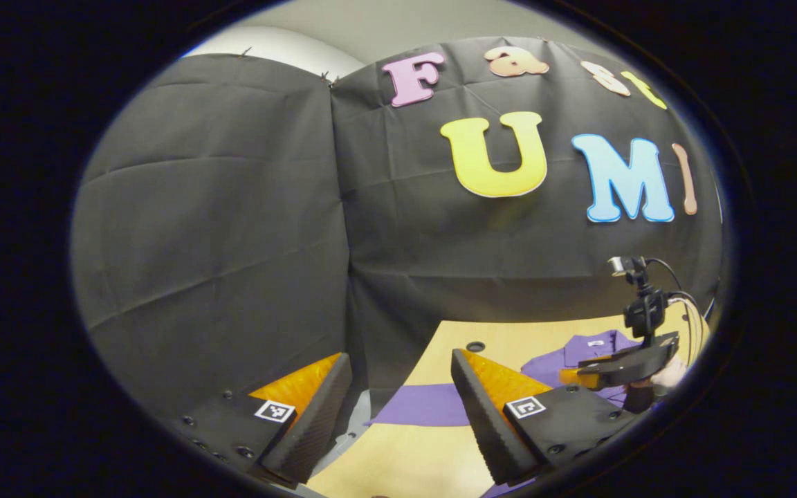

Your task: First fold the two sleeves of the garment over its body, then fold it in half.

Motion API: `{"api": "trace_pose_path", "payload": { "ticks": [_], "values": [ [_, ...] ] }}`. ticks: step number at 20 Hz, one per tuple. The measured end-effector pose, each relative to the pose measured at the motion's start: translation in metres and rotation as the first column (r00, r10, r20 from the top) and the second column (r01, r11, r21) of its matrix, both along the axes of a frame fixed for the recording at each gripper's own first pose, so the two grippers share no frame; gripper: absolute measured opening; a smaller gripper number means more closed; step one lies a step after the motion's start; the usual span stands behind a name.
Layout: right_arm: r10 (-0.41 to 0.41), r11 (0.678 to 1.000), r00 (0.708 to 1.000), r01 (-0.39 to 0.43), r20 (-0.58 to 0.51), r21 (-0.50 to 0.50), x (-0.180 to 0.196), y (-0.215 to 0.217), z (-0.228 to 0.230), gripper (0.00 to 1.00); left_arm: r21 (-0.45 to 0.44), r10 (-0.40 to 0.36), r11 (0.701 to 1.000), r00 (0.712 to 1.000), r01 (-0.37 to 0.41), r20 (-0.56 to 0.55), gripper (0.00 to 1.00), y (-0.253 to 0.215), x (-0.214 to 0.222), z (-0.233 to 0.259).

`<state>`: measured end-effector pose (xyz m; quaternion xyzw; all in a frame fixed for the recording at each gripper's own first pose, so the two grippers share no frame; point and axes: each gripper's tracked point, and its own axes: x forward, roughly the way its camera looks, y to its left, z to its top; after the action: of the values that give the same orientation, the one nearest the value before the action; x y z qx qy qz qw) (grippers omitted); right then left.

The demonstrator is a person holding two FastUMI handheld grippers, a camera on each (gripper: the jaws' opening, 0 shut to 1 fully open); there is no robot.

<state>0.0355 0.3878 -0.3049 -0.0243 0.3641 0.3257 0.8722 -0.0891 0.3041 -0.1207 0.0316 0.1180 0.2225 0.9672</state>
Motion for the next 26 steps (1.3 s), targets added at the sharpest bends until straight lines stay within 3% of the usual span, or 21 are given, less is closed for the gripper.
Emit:
{"api": "trace_pose_path", "payload": {
  "ticks": [1,2,3,9,10,14,26],
  "values": [
    [-0.005,1.000,1.000,0.005,0.008,0.004,-0.001,-0.003,0.004,0.64,-0.004,-0.007,1.000,1.000,0.007,-0.002,0.96,0.002,0.007,-0.007],
    [-0.011,1.000,1.000,0.011,0.013,0.009,-0.003,-0.006,0.010,0.60,-0.005,-0.010,1.000,1.000,0.010,-0.006,0.96,0.005,0.014,-0.013],
    [-0.017,1.000,1.000,0.017,0.017,0.015,-0.005,-0.009,0.014,0.64,-0.004,-0.014,1.000,1.000,0.014,-0.013,0.96,0.009,0.022,-0.020],
    [-0.085,0.995,0.996,0.082,0.041,0.062,-0.021,-0.040,0.049,0.64,-0.043,-0.046,0.998,0.996,0.043,-0.078,0.96,0.027,0.063,-0.080],
    [-0.101,0.993,0.994,0.098,0.046,0.066,-0.023,-0.048,0.054,0.60,-0.054,-0.051,0.997,0.994,0.046,-0.095,0.97,0.030,0.070,-0.093],
    [-0.175,0.982,0.983,0.171,0.051,0.081,-0.033,-0.087,0.071,0.64,-0.081,-0.063,0.995,0.984,0.050,-0.169,0.95,0.043,0.099,-0.149],
    [-0.432,0.902,0.902,0.432,0.014,0.028,-0.083,-0.230,0.090,0.63,-0.128,-0.099,0.991,0.901,0.049,-0.423,0.95,0.054,0.159,-0.300]
  ]
}}
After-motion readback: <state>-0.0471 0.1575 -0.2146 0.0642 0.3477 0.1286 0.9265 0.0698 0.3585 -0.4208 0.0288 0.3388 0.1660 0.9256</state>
